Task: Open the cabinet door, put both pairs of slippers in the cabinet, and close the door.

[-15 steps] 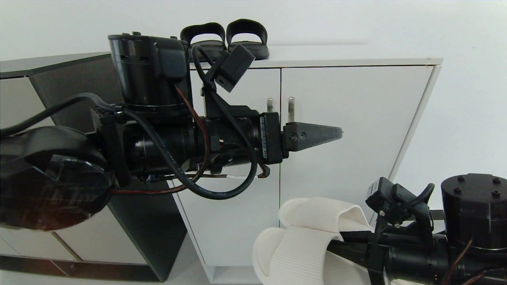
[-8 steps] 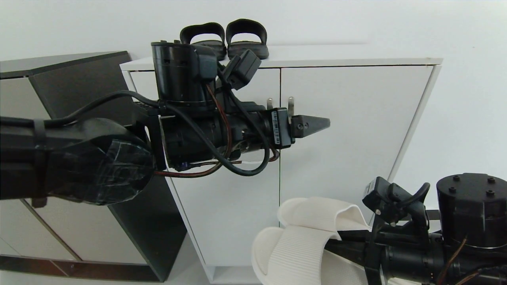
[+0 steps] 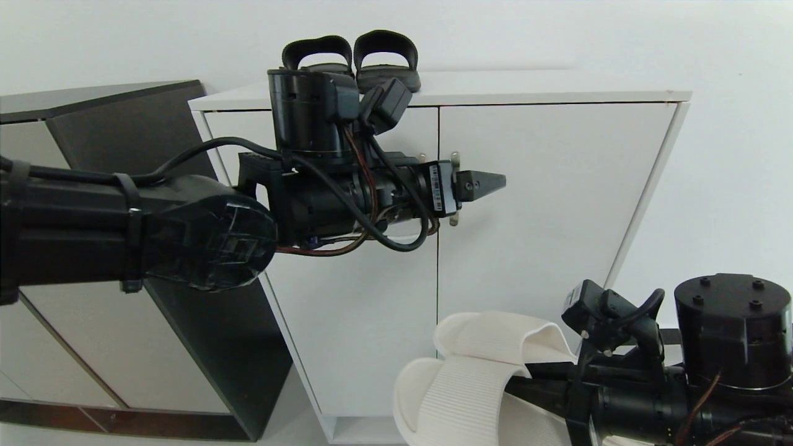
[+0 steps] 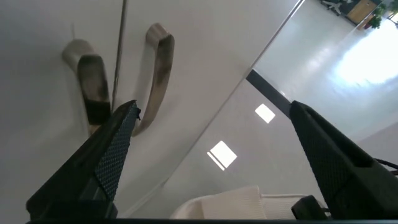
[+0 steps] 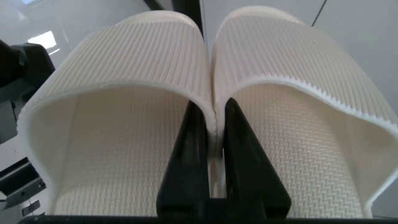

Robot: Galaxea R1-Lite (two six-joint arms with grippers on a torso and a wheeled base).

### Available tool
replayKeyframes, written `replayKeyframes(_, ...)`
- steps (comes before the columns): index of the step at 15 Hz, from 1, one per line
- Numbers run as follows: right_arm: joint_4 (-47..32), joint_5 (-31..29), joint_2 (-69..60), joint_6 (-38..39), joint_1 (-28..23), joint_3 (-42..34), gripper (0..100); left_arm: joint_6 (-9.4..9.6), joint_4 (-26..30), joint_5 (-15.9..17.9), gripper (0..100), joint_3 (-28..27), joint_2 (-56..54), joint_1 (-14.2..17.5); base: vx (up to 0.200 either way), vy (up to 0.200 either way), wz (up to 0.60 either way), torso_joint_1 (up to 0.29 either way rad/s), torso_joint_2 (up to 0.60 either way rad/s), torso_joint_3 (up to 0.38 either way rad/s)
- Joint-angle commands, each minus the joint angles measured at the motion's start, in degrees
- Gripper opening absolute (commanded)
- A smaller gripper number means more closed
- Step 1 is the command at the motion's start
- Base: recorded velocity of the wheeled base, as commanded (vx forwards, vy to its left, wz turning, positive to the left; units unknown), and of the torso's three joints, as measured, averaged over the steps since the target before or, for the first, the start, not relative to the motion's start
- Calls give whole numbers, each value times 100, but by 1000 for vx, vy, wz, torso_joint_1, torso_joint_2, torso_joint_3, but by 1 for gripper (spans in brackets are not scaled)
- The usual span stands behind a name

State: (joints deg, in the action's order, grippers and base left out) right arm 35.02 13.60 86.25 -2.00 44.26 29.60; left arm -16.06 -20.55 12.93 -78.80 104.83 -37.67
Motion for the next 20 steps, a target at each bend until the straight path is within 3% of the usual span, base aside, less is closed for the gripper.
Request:
replayKeyframes(1, 31, 2, 50, -2, 3, -7, 0, -3, 7, -37, 100, -188, 214, 14, 0, 0, 0, 0, 0, 0)
replayKeyframes(7, 57, 2, 59, -2, 3, -16, 0, -3, 183, -19, 100, -514, 389, 5, 0, 0, 0, 0, 0, 0)
replayKeyframes(8, 57, 2, 50, 7, 3, -16, 0, -3, 183, -10, 0, -514, 398, 5, 0, 0, 0, 0, 0, 0)
replayKeyframes(12, 48, 239, -12, -2, 3, -112, 0, -20, 174, 34, 0, -408, 319, -39, 0, 0, 0, 0, 0, 0)
replayKeyframes(17, 22, 661, -196, -20, 3, -262, 0, -29, -300, 43, 0, 699, -463, -575, 0, 0, 0, 0, 0, 0)
replayKeyframes(20, 4, 687, -249, -20, 47, -279, 0, -29, -467, 43, 0, 1156, -788, -689, 0, 0, 0, 0, 0, 0)
